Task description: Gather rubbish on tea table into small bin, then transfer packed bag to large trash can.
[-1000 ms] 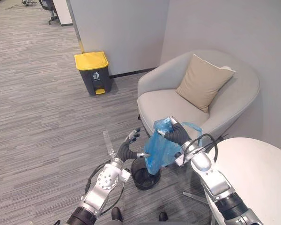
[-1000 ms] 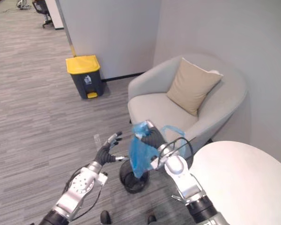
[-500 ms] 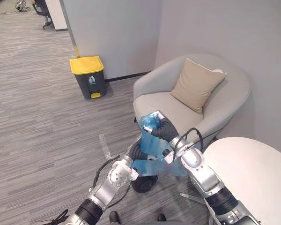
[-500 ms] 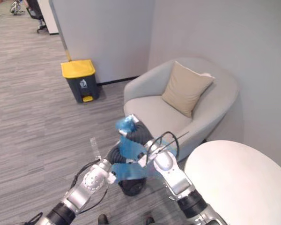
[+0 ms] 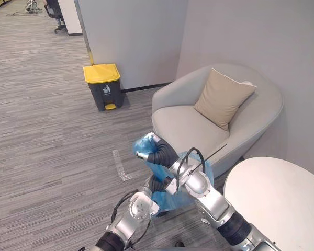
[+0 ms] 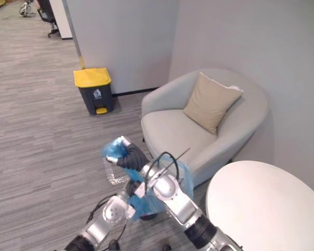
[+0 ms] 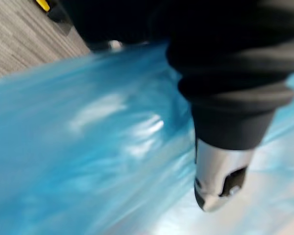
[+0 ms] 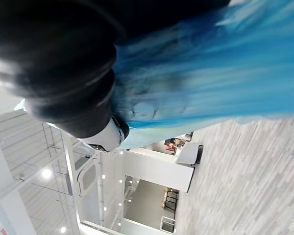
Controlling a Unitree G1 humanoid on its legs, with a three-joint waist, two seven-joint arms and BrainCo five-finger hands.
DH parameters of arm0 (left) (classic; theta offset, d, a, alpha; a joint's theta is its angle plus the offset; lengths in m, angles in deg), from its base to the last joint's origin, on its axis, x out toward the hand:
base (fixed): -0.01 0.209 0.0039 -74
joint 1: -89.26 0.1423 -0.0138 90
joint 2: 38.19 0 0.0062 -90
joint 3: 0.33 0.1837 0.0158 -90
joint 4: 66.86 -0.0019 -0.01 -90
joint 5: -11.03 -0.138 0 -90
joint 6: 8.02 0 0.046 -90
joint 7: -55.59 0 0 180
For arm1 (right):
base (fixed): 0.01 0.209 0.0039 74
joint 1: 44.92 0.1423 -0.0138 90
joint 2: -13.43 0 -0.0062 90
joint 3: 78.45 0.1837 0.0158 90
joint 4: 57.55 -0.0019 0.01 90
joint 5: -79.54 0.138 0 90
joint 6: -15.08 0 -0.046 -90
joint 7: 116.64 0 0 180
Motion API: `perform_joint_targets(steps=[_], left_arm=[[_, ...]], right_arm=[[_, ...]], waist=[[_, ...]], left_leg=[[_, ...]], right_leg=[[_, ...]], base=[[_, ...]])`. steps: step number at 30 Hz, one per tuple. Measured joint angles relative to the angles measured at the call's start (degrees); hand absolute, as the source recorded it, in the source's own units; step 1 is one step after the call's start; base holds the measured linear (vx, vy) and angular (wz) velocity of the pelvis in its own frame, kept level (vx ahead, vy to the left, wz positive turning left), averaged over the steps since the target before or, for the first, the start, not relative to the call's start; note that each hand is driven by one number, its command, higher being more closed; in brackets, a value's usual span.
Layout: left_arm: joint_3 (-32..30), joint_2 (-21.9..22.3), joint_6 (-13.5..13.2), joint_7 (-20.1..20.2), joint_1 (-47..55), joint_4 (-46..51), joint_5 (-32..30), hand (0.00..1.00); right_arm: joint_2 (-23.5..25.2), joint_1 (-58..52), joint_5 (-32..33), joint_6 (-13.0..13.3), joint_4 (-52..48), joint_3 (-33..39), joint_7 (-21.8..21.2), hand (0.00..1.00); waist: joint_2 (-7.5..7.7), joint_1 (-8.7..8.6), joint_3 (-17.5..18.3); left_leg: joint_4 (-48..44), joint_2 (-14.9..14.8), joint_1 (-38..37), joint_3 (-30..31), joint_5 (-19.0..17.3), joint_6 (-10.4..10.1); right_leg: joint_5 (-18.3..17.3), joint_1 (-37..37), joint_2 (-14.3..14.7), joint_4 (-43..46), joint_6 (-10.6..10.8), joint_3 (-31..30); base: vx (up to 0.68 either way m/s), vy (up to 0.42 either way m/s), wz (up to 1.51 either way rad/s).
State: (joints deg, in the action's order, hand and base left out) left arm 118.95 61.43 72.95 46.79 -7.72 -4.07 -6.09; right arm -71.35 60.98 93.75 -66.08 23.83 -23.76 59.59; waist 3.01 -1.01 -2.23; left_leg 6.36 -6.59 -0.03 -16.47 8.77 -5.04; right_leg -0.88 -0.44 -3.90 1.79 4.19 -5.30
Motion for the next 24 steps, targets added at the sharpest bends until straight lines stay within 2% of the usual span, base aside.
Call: perform_joint_targets(steps=[3,10,11,15,24], left_arm=[[0.2,0.0,0.3,-0.3,-0.8,-0.6,1.1,1.0],[-0.2,-0.5,0.7,-1.2,-0.9,1.5,4.0,1.0],[-0.3,-0.8,0.7,-1.2,-0.9,2.3,4.5,1.0],[-2.4,-0.8,0.7,-1.3,-0.5,4.4,6.0,1.0],[-6.6,-0.9,0.8,-2.4,2.6,6.2,8.2,1.0]], right_arm=[[0.1,0.5,2.1,0.0,0.0,0.0,0.1,1.0],[1.2,0.3,2.1,0.4,0.0,0.3,-0.4,1.0],[1.3,0.0,2.0,0.9,0.0,0.8,-0.6,0.0],[1.5,-4.3,1.4,2.1,0.8,2.6,-0.7,0.0],[0.5,-10.4,-7.9,2.1,3.7,7.6,0.3,0.0]], waist=[[0.05,-0.08,0.0],[0.06,-0.21,0.0],[0.06,-0.22,0.0],[0.27,-0.22,0.2],[0.55,-0.86,0.2]], left_leg=[[0.0,0.0,0.0,0.0,0.0,0.0],[0.0,0.0,0.0,-0.1,0.0,0.0],[0.0,0.0,0.0,-0.1,0.0,0.0],[0.0,0.0,0.0,-0.1,-0.1,-0.1],[0.0,0.1,0.0,0.7,-0.1,-0.1]], right_leg=[[0.0,0.0,0.0,0.0,0.0,0.0],[0.0,0.0,0.0,-0.1,-0.1,-0.1],[0.0,0.0,0.0,-0.1,-0.1,-0.1],[0.0,0.0,0.0,-0.1,0.0,0.0],[-0.6,0.5,-0.3,-0.1,0.7,0.5]], base=[[0.0,0.0,0.0],[0.0,0.0,0.0],[0.0,0.0,0.0],[0.0,0.0,0.0],[0.0,0.0,0.03]])
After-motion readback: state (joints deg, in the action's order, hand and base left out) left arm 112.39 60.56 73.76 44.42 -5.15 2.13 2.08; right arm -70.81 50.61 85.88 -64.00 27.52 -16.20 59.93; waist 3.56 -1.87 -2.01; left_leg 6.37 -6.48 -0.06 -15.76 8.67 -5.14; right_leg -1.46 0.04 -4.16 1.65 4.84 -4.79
